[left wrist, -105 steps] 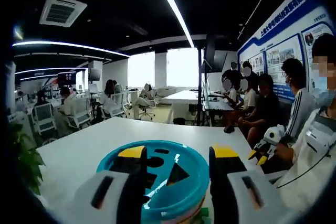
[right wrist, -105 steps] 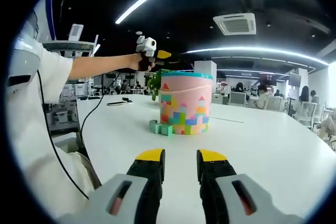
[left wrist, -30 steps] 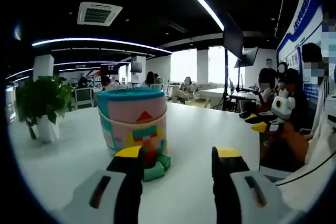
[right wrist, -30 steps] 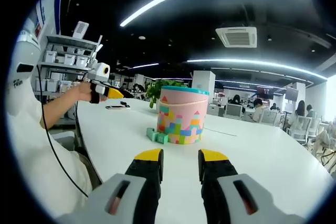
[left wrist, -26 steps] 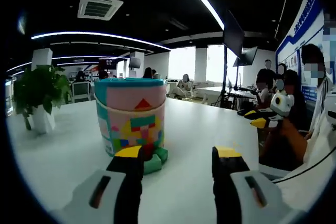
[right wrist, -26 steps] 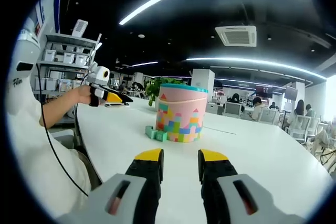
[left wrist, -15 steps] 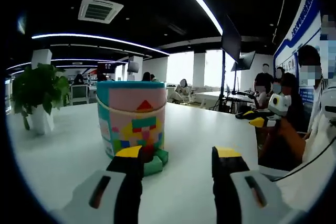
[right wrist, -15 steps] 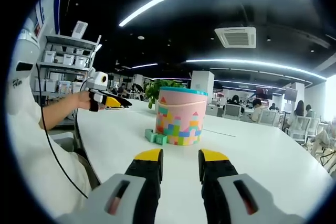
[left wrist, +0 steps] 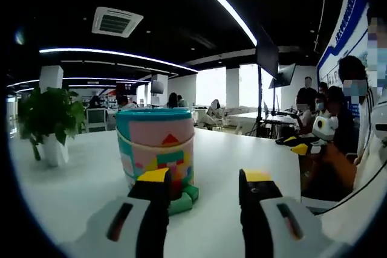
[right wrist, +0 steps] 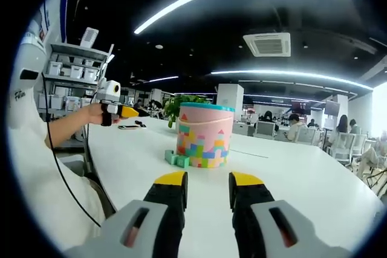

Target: Arrange the toys in the designated storage area by placing each visible toy with the group until no toy remains scattered across the table.

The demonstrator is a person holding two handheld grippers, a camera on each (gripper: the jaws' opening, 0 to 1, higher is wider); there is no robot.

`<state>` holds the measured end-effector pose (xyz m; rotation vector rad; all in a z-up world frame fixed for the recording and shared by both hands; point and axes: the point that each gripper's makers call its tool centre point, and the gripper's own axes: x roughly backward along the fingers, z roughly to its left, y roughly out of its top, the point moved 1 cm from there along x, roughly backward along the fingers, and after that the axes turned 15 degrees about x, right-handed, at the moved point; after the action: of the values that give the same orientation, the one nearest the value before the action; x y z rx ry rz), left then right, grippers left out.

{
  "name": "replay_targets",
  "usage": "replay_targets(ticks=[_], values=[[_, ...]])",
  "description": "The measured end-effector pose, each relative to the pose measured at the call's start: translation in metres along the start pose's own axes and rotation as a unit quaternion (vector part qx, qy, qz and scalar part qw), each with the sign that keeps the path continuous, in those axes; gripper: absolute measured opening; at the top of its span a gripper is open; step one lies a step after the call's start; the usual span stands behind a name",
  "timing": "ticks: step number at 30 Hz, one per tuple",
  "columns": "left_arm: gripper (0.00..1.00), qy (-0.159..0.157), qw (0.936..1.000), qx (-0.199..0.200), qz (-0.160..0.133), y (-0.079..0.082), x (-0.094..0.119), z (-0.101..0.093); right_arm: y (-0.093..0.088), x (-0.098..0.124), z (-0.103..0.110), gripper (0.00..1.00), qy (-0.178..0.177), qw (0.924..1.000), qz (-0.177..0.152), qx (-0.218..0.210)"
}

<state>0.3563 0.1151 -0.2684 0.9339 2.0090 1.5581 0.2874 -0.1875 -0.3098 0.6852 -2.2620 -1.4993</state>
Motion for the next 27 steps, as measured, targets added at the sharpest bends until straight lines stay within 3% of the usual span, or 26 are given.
replay_targets(ticks=[3, 8, 10, 12, 16, 19, 22, 24, 27], values=[[0.44, -0.010, 0.9998, 0.013, 0.012, -0.006, -0.007, 0.003, 0.000, -0.002, 0.003, 0.27, 0.005, 1.0000, 0.003, 0.003], [0.45, -0.015, 0.9956, -0.051, 0.078, -0.035, -0.021, 0.007, 0.000, -0.005, 0.002, 0.26, 0.006, 1.0000, 0.004, 0.005], [0.44, -0.015, 0.9940, -0.057, 0.092, -0.044, -0.027, 0.010, -0.003, -0.008, 0.002, 0.26, 0.006, 0.9999, 0.008, 0.002], [0.44, -0.018, 0.9895, -0.068, 0.126, -0.057, -0.032, 0.015, -0.004, -0.011, 0.005, 0.26, 0.010, 0.9999, 0.011, 0.003], [0.46, 0.019, 0.9894, -0.068, 0.126, -0.059, -0.040, 0.039, -0.001, -0.015, 0.010, 0.26, 0.022, 0.9997, 0.011, 0.007], [0.44, 0.020, 0.9905, -0.068, 0.119, -0.059, -0.043, 0.044, 0.001, -0.015, 0.011, 0.26, 0.024, 0.9996, 0.007, 0.010], [0.43, 0.023, 0.9771, -0.147, 0.152, -0.070, -0.049, 0.051, -0.001, -0.013, 0.009, 0.26, 0.021, 0.9997, 0.009, 0.009], [0.45, 0.033, 0.9709, -0.167, 0.168, -0.076, -0.052, 0.057, -0.003, -0.010, 0.007, 0.26, 0.017, 0.9998, 0.011, 0.006], [0.46, 0.025, 0.9758, -0.151, 0.157, -0.074, -0.055, 0.039, -0.004, -0.008, 0.007, 0.26, 0.015, 0.9998, 0.013, 0.007]])
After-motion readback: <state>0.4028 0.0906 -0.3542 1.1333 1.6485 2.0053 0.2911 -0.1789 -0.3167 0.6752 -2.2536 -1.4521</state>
